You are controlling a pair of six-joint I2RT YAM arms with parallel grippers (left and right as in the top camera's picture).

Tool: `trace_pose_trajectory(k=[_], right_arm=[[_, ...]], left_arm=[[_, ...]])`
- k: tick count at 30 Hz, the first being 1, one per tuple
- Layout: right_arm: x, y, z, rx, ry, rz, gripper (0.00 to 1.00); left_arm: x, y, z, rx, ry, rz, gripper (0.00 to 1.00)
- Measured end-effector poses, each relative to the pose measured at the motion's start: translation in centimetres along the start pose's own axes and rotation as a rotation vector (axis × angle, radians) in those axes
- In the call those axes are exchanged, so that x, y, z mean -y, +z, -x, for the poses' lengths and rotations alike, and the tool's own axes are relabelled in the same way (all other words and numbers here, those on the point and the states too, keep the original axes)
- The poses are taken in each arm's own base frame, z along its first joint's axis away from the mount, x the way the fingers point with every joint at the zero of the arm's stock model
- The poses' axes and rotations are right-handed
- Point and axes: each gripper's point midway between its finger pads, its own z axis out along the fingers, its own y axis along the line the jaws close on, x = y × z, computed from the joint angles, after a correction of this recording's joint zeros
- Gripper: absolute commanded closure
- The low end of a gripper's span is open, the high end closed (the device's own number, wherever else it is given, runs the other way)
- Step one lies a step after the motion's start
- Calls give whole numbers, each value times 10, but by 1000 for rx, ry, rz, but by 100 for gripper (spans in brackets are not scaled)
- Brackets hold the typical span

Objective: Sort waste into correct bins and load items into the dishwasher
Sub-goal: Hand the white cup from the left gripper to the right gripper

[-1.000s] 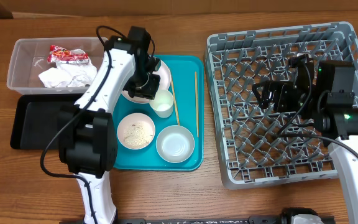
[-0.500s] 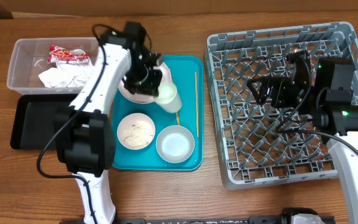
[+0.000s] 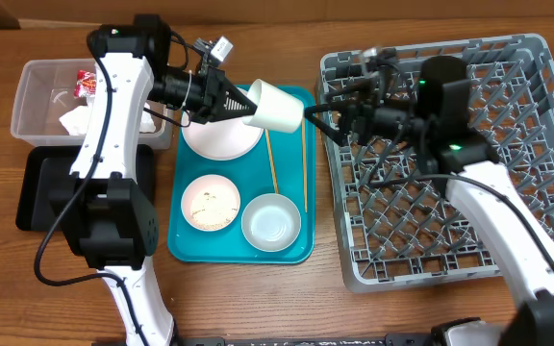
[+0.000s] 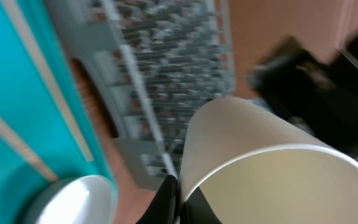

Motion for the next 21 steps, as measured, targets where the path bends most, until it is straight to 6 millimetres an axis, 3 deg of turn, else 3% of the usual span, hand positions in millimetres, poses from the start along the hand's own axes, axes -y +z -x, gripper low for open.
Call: trace_pose_trajectory(k=[5,12,16,21], right_arm=[[-6,20,4,17,-39,134,7],[-12,22,2,0,-7,189,7],[-26,23,4,0,-47,244,9],[-36,29,-2,-22,-46,274,16]], left_arm=[[18,1,-6,-8,-3,-91,96],[28,0,-6,4,9,-150,96],[31,0,-6,8,12,-163,96],[34,3,-7,1,13,-171,96]])
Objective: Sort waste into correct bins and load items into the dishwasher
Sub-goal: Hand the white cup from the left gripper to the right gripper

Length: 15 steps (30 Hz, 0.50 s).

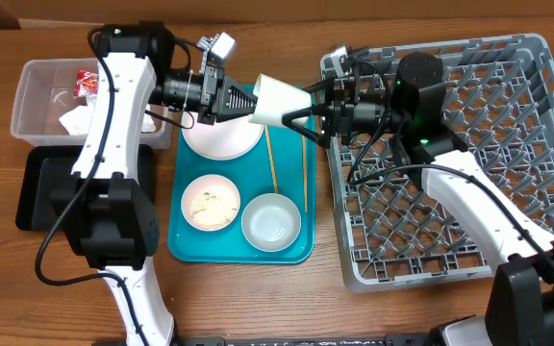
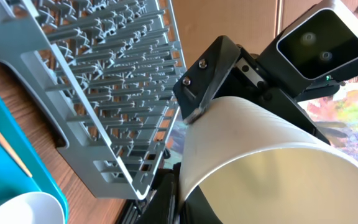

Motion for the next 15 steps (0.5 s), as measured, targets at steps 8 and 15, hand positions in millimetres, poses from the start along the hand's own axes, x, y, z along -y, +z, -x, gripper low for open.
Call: trace_pose_trajectory(k=[8,15], right_arm=[[0,1,-1,-1,5,1,32],[-5,3,0,-3,4,21,39]], left_arm=[[3,4,-1,-8,6,-11,80],[3,4,0,-6,14,-10,30]])
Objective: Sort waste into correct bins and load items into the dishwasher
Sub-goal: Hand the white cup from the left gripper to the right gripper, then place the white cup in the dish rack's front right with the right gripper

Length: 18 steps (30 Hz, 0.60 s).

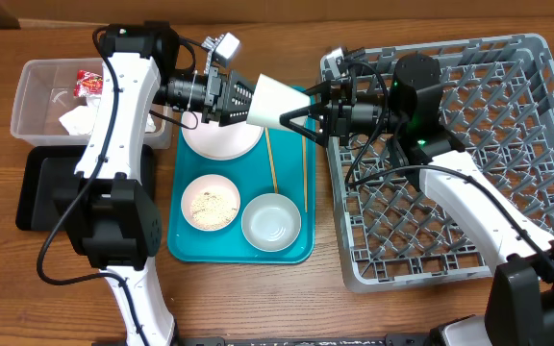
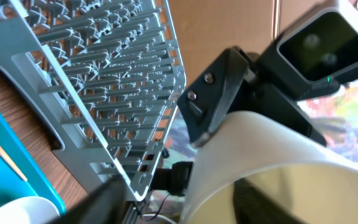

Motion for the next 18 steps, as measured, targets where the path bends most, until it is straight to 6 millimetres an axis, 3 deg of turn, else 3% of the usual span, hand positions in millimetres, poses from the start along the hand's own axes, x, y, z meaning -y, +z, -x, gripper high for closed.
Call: trace_pose_trajectory(k=[5,10,13,18], right_arm=[[7,-10,6,20,57,-20,40],[26,-30,2,22,206,-85,40],[32,-42,-7,12,310,-146,40],[27,-65,-41,-43,477,-370,39]], left_arm=[[-3,0,3,4,29,11,18],[-17,-4,14,21,104,80,13],[-30,-13,25,54,124,141,12],[-56,-42,45,132,116,265,12]])
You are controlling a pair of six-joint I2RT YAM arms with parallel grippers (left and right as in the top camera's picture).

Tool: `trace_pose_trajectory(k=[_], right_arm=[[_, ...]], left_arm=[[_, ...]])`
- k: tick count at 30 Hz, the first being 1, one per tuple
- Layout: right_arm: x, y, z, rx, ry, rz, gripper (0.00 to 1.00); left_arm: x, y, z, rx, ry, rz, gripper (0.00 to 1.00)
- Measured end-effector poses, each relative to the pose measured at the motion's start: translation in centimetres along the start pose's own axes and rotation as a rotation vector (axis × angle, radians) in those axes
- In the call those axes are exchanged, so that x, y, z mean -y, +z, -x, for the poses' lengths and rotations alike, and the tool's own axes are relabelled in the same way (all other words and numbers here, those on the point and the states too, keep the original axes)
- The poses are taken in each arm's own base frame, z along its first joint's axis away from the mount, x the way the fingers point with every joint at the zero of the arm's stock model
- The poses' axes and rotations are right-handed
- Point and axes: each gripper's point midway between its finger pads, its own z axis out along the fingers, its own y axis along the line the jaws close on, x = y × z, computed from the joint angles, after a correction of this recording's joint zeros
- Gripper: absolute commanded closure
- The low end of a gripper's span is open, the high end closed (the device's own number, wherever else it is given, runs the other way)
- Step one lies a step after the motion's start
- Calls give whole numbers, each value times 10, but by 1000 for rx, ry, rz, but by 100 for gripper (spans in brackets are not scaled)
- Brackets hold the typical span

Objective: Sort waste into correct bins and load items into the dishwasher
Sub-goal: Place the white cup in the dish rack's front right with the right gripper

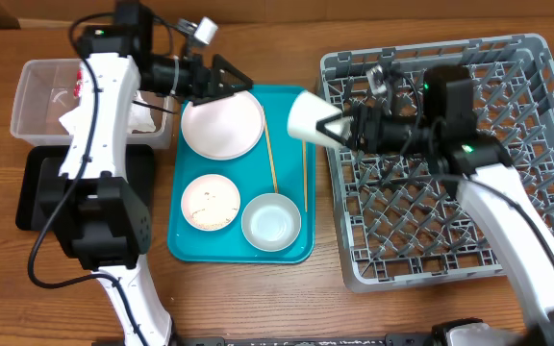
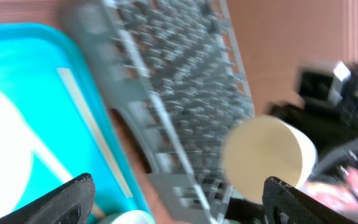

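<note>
A white cup (image 1: 304, 114) lies on its side in the air between the teal tray (image 1: 296, 245) and the grey dish rack (image 1: 508, 259). My right gripper (image 1: 328, 126) is shut on its rim end, over the rack's left edge. My left gripper (image 1: 231, 81) stands open and empty above the tray's far left corner, apart from the cup. In the left wrist view the cup (image 2: 269, 158) shows blurred beyond the open left gripper (image 2: 182, 200), with the rack (image 2: 173, 93) behind.
On the tray are a large white plate (image 1: 222, 128), a small soiled plate (image 1: 210, 202), a white bowl (image 1: 271, 221) and two chopsticks (image 1: 269, 159). A clear bin (image 1: 29, 79) with wrappers and a black bin (image 1: 33, 192) stand at the left.
My left gripper has opened, let go of the cup and drawn back to the left. The right gripper, shut on the cup, has moved it to the right toward the rack.
My left gripper held the cup over the tray while the right gripper stood near it at the rack's edge. Then the right fingers reached the cup's rim and closed round it. Now the cup is in the right gripper alone.
</note>
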Motion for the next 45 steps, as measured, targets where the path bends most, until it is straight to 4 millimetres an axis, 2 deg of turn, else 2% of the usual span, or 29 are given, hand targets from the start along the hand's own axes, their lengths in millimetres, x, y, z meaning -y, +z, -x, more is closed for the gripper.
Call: trace_pose_trajectory(k=[6,7,8,9,11,15,17,22,26,31,34,40,41,44,45], right_arm=[[5,-53,-48,39,32,-391,36],[8,-68,-65,35,51,-491,36],[8,-70,-68,34,55,-508,36],[14,-82,-86,12,91,-591,36],[21,-95,-107,-20,140,-689,36],[38,-115,-145,-104,256,-867,36],[42,-120,-154,-124,293,-921,36],[53,-126,-171,-188,375,-1017,35],[66,-121,-179,-251,427,-1063,34],[82,-110,-191,-348,468,-1117,21],[91,-104,-194,-387,488,-1142,14],[106,-86,-186,-376,487,-1137,9],[106,-84,-183,-365,481,-1132,9],[101,-83,-169,-330,463,-1118,6],[96,-82,-158,-303,444,-1105,5]], left_arm=[[-37,-12,0,3,-51,187,12],[-40,-12,-1,-3,-60,211,13],[-44,-12,-3,-13,-70,240,14],[-48,-12,-5,-21,-77,265,14],[-54,-14,-9,-35,-93,304,16],[-56,-23,-12,-52,-103,373,16],[-50,-33,-7,-43,-83,416,15],[-35,-50,4,-19,-28,504,15],[-25,-55,6,-26,8,575,14],[-23,-52,4,-45,19,631,15],[-24,-51,3,-51,13,645,11],[-22,-61,-4,-68,-6,693,13],[-18,-66,-4,-66,-3,711,17],[1,-84,-1,-27,8,757,18],[6,-89,2,-2,20,768,19]])
